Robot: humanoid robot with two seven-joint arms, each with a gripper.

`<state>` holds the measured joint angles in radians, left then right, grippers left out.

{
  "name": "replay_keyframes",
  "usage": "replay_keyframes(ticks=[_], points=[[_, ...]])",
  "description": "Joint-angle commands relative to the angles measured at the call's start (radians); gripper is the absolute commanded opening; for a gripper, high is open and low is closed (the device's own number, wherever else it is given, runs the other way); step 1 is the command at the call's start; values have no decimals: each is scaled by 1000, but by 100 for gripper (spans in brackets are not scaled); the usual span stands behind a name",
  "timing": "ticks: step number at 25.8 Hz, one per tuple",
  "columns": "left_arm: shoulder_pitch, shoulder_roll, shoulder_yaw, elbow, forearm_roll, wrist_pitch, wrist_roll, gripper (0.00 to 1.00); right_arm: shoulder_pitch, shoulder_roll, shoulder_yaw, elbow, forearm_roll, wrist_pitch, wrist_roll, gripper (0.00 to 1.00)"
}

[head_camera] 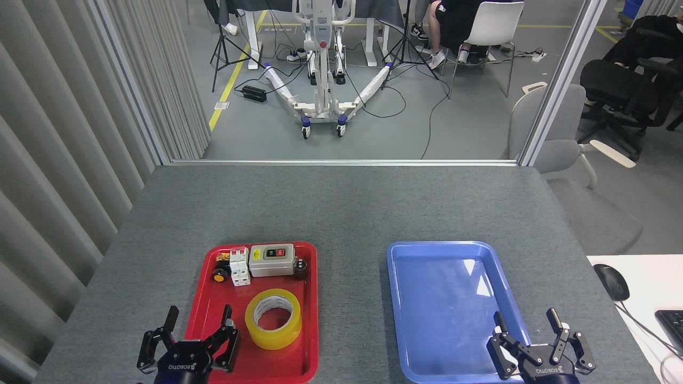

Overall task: Place and move tape with both arms
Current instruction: 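Move the left gripper toward the yellow tape roll in the red tray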

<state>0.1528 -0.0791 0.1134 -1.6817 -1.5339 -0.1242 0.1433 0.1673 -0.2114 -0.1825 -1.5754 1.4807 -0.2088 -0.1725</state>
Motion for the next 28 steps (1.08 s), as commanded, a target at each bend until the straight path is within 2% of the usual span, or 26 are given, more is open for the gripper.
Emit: replay_keyframes(ticks=[1,6,9,13,18,20,22,28], points=[[-1,-5,5,-1,3,5,-2,100,0,0,0,0,0,0,-1,99],[-10,-8,-1,0,3,6,-13,100,0,1,0,0,0,0,-1,99],[-59,-22,-3,0,1,11,-128,100,0,1,2,0,0,0,1,99],[-91,-27,-3,-1,3,14,-389,100,0,1,3,0,0,0,1,99],[-168,-30,-5,-3,0,14,-844,100,1,3,6,0,0,0,1,99],[-199,-30,-6,2,0,14,-967,100,3,4,14,0,1,0,1,99],[-216,-30,-6,3,0,14,-1018,100,1,4,37,0,1,3,1,99],[-271,-42,-29,40,-2,12,-1028,100,1,4,41,0,1,6,1,99]])
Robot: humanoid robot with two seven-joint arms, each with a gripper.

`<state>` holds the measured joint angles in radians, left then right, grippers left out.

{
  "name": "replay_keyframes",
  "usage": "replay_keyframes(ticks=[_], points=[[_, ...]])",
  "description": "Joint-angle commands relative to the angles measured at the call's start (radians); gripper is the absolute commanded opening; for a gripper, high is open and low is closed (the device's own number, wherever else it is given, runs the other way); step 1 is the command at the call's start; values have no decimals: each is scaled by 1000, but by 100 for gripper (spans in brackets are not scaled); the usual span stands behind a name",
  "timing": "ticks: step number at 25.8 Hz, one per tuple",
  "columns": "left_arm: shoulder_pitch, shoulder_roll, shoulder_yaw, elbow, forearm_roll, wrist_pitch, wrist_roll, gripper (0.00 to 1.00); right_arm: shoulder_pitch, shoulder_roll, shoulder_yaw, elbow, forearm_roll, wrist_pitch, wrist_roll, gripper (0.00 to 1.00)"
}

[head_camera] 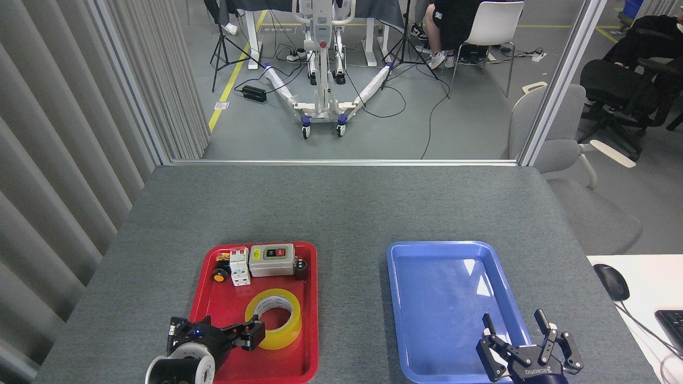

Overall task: Place and move tape with both arms
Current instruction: 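Grasp the yellow tape roll with the left gripper and lift it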

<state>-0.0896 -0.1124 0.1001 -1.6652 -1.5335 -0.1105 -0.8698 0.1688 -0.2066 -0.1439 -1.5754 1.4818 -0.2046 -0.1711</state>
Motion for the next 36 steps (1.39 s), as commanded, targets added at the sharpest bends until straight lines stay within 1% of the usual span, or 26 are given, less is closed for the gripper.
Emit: replay_keyframes(ticks=[1,7,9,13,15,23,25,26,27,28,29,30,31,34,36], points=[[-36,-18,-19,38,-4,-1,-15,100,0,-1,3,0,0,2,-1,99],[-93,-21,-22,124,-13,0,-12,100,-2,-1,3,0,0,5,1,99],[-119,-21,-20,197,-16,5,-12,100,-2,-1,3,2,0,7,2,99],[-156,-16,-20,295,-16,84,-11,100,-2,1,4,2,2,8,2,99],[-170,-18,-20,311,-14,100,-11,100,0,1,6,3,3,8,4,99],[-200,-16,-22,351,-20,100,-8,100,0,3,35,3,5,10,4,99],[-200,-16,-23,352,-57,95,-6,98,0,3,49,3,5,11,4,99],[-200,-18,-27,351,-83,94,-5,92,-2,3,52,3,5,11,4,99],[-200,-18,-43,351,-109,94,-5,81,-2,3,56,3,5,11,4,99],[-200,-18,-62,351,-128,94,-5,77,-2,3,56,3,5,11,5,99],[-200,-18,-71,351,-139,94,-5,76,-5,3,56,3,5,11,5,99],[-200,-18,-73,351,-140,92,-5,73,-5,3,58,3,5,11,5,99],[-200,-18,-73,352,-142,91,-5,67,-5,3,58,3,5,11,5,99],[-200,-20,-74,352,-142,81,-5,55,-3,6,58,3,5,11,5,99],[-200,-20,-74,352,-142,71,-6,45,-2,6,58,3,5,11,5,99]])
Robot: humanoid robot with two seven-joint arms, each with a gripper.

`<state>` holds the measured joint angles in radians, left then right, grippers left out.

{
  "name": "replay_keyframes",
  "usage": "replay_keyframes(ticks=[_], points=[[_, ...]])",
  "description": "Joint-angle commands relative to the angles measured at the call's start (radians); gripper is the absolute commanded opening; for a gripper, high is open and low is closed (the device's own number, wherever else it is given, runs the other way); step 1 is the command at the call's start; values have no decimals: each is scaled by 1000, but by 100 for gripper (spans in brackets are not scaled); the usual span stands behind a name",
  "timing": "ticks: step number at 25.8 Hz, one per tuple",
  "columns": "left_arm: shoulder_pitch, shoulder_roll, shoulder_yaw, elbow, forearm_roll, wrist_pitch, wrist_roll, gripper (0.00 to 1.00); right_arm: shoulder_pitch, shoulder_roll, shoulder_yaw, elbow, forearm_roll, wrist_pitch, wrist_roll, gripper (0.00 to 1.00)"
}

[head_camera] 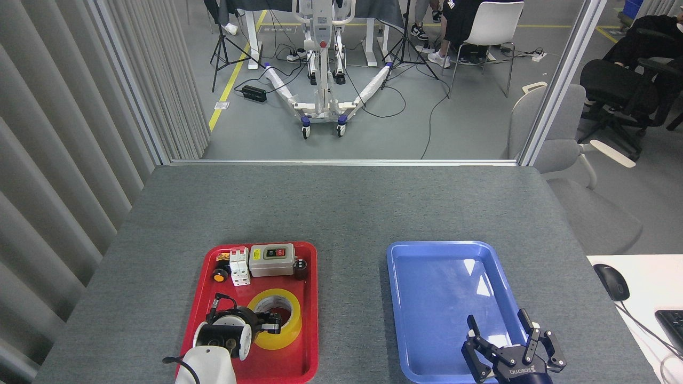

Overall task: Place and move tape with both arms
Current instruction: 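Grasp the yellow tape roll with the left gripper and lift it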

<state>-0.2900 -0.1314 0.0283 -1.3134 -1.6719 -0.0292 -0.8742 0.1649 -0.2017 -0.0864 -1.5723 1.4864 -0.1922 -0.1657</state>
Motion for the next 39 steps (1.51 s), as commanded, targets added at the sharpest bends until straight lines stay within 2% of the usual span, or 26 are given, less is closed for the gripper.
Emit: replay_keyframes(ticks=[1,3,4,12,18,22,25,29,34,37,39], points=[[0,1,-2,-1,-3,-20,-2,43,2,2,0,0,0,-1,0,99],[2,1,-1,-6,-3,-38,-2,43,2,2,0,0,2,-1,0,99],[3,1,-1,-10,-3,-47,-3,39,2,2,0,0,2,-1,0,99],[12,9,1,-32,6,-146,-5,0,2,-1,-1,0,11,-4,-5,100],[38,9,39,-136,11,-121,44,0,-1,10,-6,-2,8,-3,-6,100],[71,9,88,-208,57,-18,112,0,-2,31,-18,-3,8,11,5,100],[84,10,94,-222,273,35,101,0,4,22,-16,-3,8,27,15,100],[127,9,93,-316,606,52,-45,0,4,19,-18,-8,9,28,41,100],[203,9,85,-388,1068,11,-37,0,2,-4,-1,-37,2,28,71,100],[296,13,29,-415,1227,-24,-12,0,-2,-45,56,-67,-20,19,64,100],[339,21,-28,-415,1291,-63,-14,0,-5,-105,125,-77,-89,16,60,100]])
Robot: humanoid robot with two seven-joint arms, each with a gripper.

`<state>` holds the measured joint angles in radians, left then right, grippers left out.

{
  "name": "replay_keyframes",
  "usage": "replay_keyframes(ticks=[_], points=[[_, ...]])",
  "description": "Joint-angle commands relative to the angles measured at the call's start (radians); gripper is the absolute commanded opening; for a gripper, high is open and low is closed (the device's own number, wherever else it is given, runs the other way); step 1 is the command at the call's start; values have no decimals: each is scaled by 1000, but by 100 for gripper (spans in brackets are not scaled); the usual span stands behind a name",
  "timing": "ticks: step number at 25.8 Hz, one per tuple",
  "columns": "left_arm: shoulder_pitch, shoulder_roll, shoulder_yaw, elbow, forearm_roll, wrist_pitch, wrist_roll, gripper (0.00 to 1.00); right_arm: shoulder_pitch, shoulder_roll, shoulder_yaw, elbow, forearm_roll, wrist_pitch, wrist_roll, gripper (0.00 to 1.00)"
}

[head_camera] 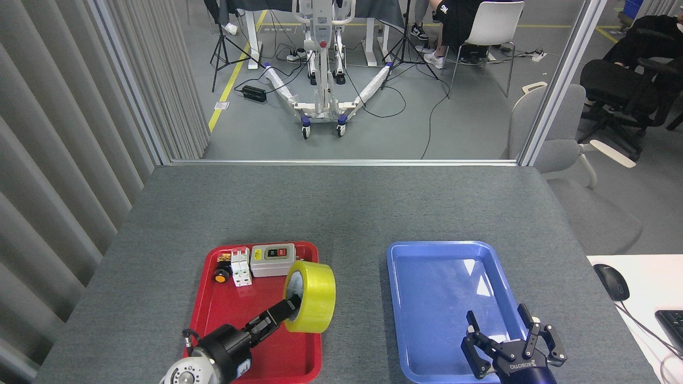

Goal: Place and move tape with both arms

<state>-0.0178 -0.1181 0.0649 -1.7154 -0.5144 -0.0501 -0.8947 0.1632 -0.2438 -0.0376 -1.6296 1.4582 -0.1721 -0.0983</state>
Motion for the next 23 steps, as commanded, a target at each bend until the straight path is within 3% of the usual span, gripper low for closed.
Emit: replay_keyframes(ticks=[1,4,7,10,15,18,23], points=[[90,11,-82,-13,162,-65,7,0,-7,-94,97,-22,-108,-6,-8,100],[128,26,-142,-13,244,-146,0,0,-27,-212,162,-24,-305,-64,-14,100],[154,35,-178,-13,312,-208,-32,0,-33,-344,220,-24,-513,-205,-23,100],[159,35,-217,-12,327,-246,-50,0,-33,-453,251,-19,-642,-389,-31,100],[159,35,-243,-1,333,-263,-53,0,-33,-515,280,-29,-665,-613,-23,99],[159,35,-267,25,335,-280,-52,0,-33,-574,337,-68,-664,-613,-23,99],[157,37,-269,59,333,-312,-52,0,-64,-571,380,-78,-659,-613,-8,99]])
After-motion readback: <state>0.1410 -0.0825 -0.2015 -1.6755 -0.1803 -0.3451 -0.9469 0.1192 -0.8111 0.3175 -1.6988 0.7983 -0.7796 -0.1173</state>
